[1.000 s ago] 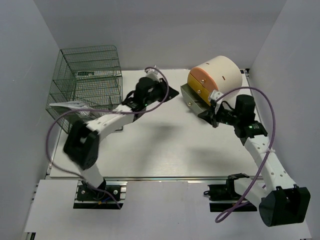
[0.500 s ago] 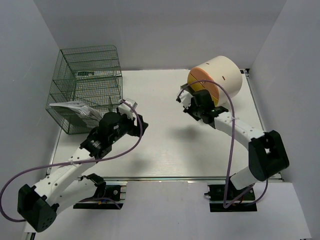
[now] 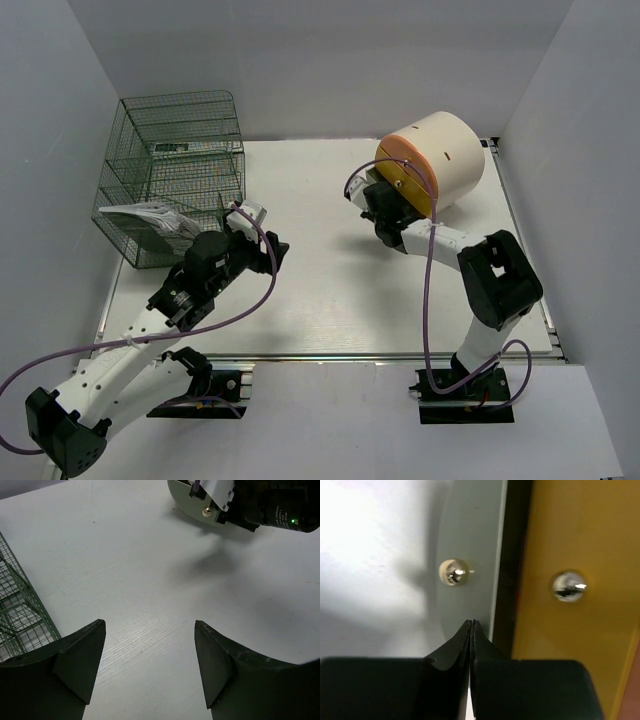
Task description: Organize the desk
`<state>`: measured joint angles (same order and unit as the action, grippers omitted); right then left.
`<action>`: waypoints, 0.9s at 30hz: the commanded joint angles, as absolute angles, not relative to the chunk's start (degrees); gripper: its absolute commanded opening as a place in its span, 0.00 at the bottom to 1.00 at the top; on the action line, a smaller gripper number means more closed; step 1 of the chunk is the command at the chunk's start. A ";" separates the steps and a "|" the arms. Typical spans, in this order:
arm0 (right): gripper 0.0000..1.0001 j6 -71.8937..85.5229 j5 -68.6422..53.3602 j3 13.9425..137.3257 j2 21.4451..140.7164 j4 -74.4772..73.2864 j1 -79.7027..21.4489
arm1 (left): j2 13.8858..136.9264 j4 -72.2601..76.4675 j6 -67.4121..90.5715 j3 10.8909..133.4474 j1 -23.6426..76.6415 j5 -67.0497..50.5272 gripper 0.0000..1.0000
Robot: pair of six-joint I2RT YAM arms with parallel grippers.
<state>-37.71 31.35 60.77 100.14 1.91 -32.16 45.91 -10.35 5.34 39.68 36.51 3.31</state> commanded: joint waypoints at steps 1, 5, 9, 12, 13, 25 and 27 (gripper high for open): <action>0.00 -42.53 40.34 59.94 100.02 12.74 -31.82 | 44.56 -11.16 4.66 40.08 36.74 4.57 0.81; 0.00 -44.38 41.92 60.82 101.33 13.80 -31.55 | 44.47 -11.25 4.57 39.90 36.74 4.92 0.82; 0.00 -45.17 42.10 61.52 102.39 13.89 -31.38 | 44.73 -11.25 4.57 39.90 36.74 5.10 0.82; 0.00 -45.61 42.19 61.52 102.83 14.06 -31.20 | 44.65 -11.34 4.40 39.90 36.74 5.36 0.82; 0.00 -45.88 42.19 61.52 102.92 14.15 -30.94 | 44.56 -11.25 4.39 39.82 36.74 5.36 0.82; 0.00 -47.81 42.45 60.64 103.89 15.47 -28.83 | 44.91 -11.34 4.39 39.73 36.74 6.06 0.82; 0.00 -46.94 41.23 60.30 103.01 13.90 -28.74 | 44.82 -11.25 4.39 39.64 36.74 6.06 0.82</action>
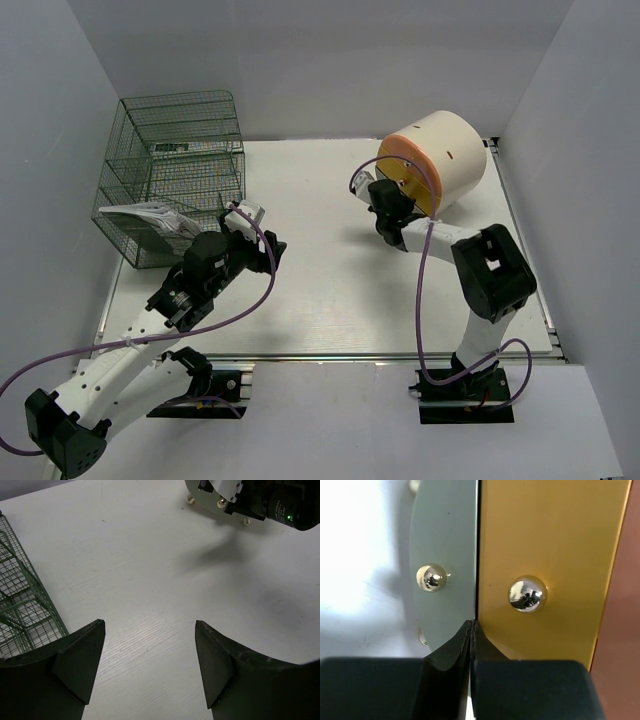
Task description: Organize the desk
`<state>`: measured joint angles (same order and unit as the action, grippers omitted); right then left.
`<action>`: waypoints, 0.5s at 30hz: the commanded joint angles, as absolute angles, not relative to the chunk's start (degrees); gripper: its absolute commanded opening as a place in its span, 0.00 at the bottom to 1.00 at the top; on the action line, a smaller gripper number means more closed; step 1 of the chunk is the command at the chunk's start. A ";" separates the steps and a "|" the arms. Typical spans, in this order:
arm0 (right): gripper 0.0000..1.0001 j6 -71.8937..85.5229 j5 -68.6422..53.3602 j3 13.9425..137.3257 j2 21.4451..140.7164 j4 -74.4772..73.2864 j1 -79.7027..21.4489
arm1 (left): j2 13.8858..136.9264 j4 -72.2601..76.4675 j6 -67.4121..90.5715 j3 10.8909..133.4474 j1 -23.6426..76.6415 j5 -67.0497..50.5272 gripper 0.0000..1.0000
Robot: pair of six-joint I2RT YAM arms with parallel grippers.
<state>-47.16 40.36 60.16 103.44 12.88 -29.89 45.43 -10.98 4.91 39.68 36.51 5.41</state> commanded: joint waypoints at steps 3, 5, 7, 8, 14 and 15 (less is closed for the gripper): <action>0.00 -40.10 24.41 61.69 96.70 0.22 -29.00 | 44.74 -11.34 4.39 39.64 36.74 5.98 0.82; 0.00 -38.15 1.30 64.24 91.42 -13.12 -28.57 | 44.56 -11.08 4.31 39.46 36.74 5.89 0.82; 0.17 -37.45 -16.93 64.26 86.78 -21.52 -28.65 | 44.30 -10.90 4.31 39.29 36.74 5.63 0.83; 0.25 -36.40 -19.83 63.64 85.36 -21.88 -28.83 | 44.47 -10.81 4.31 39.29 36.74 5.54 0.83; 0.13 -33.57 -28.99 58.54 78.14 -22.06 -28.39 | 44.74 -10.55 4.13 38.94 36.74 5.45 0.83; 0.00 -34.27 -29.87 58.54 77.87 -24.06 -28.21 | 44.56 -10.37 4.04 38.85 36.74 5.45 0.83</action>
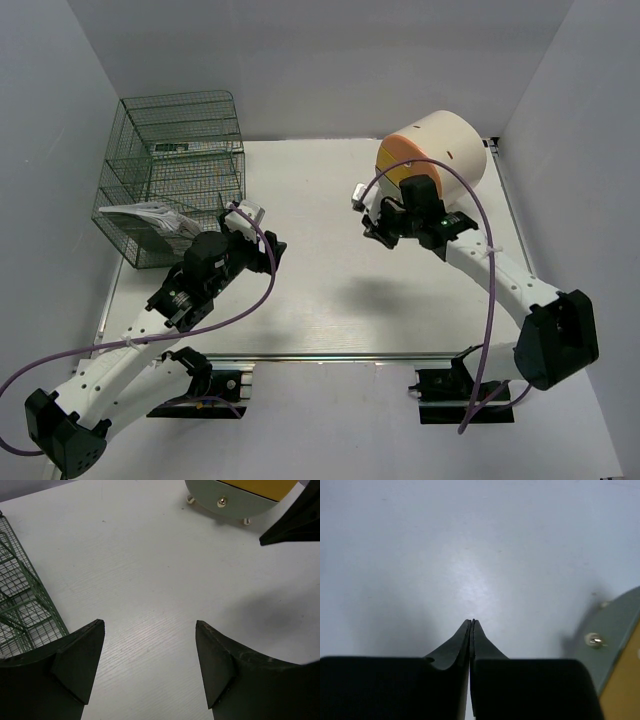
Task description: Organize the desk
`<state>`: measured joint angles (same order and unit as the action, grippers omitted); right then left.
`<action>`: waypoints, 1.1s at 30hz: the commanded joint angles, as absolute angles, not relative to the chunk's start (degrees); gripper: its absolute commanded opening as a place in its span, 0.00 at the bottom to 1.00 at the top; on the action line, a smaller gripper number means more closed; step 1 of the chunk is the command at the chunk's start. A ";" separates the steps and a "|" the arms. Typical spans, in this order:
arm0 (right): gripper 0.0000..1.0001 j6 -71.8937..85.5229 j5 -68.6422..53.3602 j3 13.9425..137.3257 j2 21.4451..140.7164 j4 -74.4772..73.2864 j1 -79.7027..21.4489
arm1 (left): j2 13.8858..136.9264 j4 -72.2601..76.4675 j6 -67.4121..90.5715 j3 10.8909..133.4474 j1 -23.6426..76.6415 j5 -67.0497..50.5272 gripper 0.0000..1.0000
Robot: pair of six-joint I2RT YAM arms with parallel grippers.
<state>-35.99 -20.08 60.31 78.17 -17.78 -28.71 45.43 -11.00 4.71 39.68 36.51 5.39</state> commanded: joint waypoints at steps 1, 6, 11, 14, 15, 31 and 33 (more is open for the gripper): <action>0.00 -34.28 -31.27 58.45 77.52 -25.13 -28.21 | 44.56 -10.37 3.87 38.67 36.74 5.01 0.83; 0.00 -26.65 -22.86 55.38 73.66 -19.80 -28.56 | 43.95 -9.23 3.52 37.79 36.74 3.96 0.81; 0.00 -28.12 12.71 53.80 82.60 -9.34 -28.13 | 44.21 -9.14 3.34 37.27 36.74 4.48 0.81; 0.00 -31.11 20.45 52.38 85.06 -3.26 -28.39 | 44.82 -9.14 3.25 37.35 36.74 4.92 0.81; 0.00 -31.20 21.35 52.99 85.95 -2.90 -28.56 | 44.91 -9.23 3.25 37.35 36.74 4.92 0.81; 0.00 -40.78 38.75 54.23 98.26 12.92 -28.39 | 44.74 -9.14 3.25 37.27 36.74 5.10 0.81; 0.00 -40.87 39.02 54.23 98.44 12.92 -28.21 | 44.74 -9.14 3.25 37.27 36.74 5.01 0.81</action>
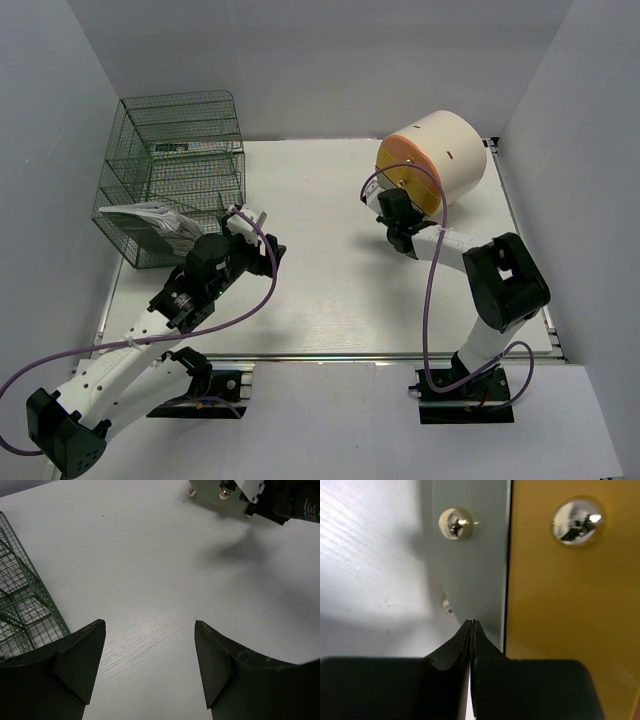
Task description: Organize the desk
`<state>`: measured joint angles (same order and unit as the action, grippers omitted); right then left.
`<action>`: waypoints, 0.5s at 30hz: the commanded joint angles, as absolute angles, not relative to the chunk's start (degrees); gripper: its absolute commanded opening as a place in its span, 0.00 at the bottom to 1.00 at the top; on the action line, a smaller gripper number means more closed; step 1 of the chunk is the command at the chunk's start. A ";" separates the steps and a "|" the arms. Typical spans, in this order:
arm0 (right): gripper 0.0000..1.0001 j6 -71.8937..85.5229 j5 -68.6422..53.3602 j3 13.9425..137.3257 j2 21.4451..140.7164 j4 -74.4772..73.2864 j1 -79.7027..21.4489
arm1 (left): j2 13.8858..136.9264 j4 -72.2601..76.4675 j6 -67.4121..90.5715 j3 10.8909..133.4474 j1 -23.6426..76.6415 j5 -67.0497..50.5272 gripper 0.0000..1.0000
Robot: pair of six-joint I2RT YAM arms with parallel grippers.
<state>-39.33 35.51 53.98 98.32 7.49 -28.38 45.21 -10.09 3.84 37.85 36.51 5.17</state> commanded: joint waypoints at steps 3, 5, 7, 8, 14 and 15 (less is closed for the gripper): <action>0.00 -41.13 38.94 53.61 98.09 13.45 -28.56 | 44.56 -9.14 3.25 37.27 36.74 4.84 0.81; 0.00 -41.48 39.20 53.44 98.17 14.06 -28.30 | 44.65 -9.05 3.25 37.44 36.74 4.83 0.81; 0.00 -42.62 39.99 53.44 98.61 15.81 -28.13 | 44.56 -9.14 3.25 37.27 36.74 4.83 0.81; 0.00 -42.97 40.34 53.52 98.87 16.17 -28.04 | 44.56 -9.14 3.34 37.27 36.74 4.92 0.81; 0.00 -42.81 40.61 54.41 99.67 15.65 -28.21 | 44.39 -9.14 3.34 37.27 36.74 5.18 0.81; 0.00 -42.45 39.74 54.23 98.71 15.56 -28.04 | 44.47 -9.05 3.34 37.27 36.74 5.10 0.81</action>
<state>-42.65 38.87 53.60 99.81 12.93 -28.36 45.21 -10.07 3.84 37.85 36.51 5.17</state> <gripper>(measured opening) 0.020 0.812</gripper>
